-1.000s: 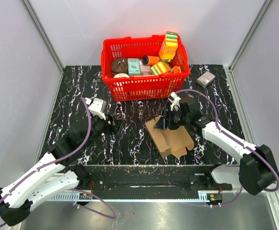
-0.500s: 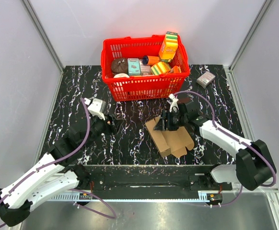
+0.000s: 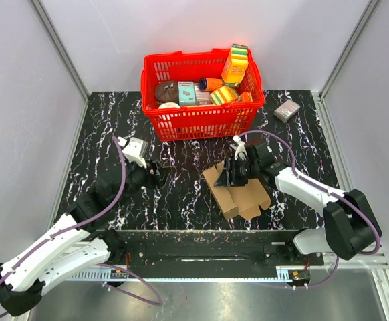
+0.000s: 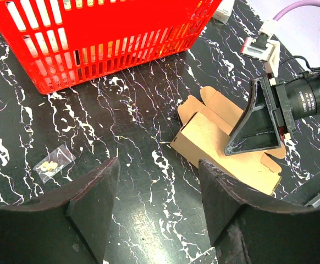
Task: Fold the paper box
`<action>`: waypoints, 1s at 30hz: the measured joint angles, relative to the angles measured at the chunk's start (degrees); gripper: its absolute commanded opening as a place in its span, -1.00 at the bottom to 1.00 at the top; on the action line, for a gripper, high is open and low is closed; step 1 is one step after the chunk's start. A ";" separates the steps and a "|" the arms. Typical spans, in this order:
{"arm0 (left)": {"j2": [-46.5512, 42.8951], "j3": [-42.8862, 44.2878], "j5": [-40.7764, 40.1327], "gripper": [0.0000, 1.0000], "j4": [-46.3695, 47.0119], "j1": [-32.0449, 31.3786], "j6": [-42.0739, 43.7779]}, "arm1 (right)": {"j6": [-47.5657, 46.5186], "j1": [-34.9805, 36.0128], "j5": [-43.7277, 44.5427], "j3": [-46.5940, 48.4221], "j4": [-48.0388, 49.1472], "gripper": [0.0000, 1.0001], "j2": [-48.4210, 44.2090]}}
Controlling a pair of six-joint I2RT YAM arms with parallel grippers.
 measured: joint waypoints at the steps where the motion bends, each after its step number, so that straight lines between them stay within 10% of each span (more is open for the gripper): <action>1: 0.02 0.00 0.00 0.27 0.00 0.00 -0.02 | 0.02 0.00 -0.63 -0.11 0.07 -0.03 0.24; 20: 0.02 0.00 0.00 0.27 0.00 0.00 -0.37 | 1.18 0.00 -5.09 -1.29 3.65 -0.87 1.97; 30: 0.02 0.00 0.00 0.27 -0.07 0.00 -0.35 | -2.47 0.02 -2.36 -0.48 -0.04 -1.00 0.00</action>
